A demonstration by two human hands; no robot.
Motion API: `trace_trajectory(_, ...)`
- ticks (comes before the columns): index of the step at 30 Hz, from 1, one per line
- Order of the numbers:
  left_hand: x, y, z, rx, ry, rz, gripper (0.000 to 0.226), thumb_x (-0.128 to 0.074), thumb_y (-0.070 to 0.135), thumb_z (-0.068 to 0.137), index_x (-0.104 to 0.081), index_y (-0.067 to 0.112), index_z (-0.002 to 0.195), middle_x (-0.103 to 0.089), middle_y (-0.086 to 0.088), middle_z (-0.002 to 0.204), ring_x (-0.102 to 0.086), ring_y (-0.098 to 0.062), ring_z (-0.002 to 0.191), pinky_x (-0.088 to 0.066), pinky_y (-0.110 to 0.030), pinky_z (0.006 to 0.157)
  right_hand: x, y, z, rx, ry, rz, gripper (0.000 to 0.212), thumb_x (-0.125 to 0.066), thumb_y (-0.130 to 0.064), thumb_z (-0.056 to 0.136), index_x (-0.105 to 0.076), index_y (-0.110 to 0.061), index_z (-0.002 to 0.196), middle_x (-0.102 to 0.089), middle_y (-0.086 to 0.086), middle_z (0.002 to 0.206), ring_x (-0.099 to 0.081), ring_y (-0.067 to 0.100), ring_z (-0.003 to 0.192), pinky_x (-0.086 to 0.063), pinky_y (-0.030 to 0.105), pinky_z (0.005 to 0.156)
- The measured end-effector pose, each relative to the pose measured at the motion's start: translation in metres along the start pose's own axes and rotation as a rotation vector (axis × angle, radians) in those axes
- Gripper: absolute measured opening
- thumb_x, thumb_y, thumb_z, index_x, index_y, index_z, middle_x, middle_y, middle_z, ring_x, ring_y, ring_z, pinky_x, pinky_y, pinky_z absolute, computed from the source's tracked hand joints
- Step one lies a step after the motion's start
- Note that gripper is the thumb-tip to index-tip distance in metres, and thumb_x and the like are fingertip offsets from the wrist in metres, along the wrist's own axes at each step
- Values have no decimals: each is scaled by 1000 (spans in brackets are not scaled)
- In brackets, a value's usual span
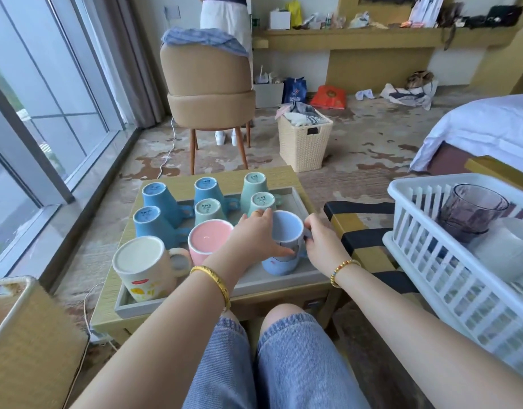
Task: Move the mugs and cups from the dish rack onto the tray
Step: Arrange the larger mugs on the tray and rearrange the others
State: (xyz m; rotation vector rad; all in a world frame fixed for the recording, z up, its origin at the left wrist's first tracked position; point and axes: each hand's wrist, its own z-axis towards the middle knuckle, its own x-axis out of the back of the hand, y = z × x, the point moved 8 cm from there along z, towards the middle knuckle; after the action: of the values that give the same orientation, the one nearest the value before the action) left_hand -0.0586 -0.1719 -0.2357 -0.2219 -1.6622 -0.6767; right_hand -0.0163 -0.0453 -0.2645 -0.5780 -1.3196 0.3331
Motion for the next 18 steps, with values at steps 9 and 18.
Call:
trace_trajectory(9,6,-12,-2,-4,-74,59,93,-62,64,73,-25,14,142,-46,-9,137,-48,-26,118,-39,-33,88,-11,6,4,-20,-129,-122,17,-40,-6,92,-40,-21,100,-40,-8,63,-40,7,52,-26,22,42)
trace_trajectory(18,7,4,-6,162,77,110,90,-55,71,72,-40,3,128,-56,-13,120,-56,-29,105,-45,-34,79,-14,5,6,-24,-201,-22,32,-40,2,91,-44,-18,115,-48,-10,82,-50,12,74,-29,16,48)
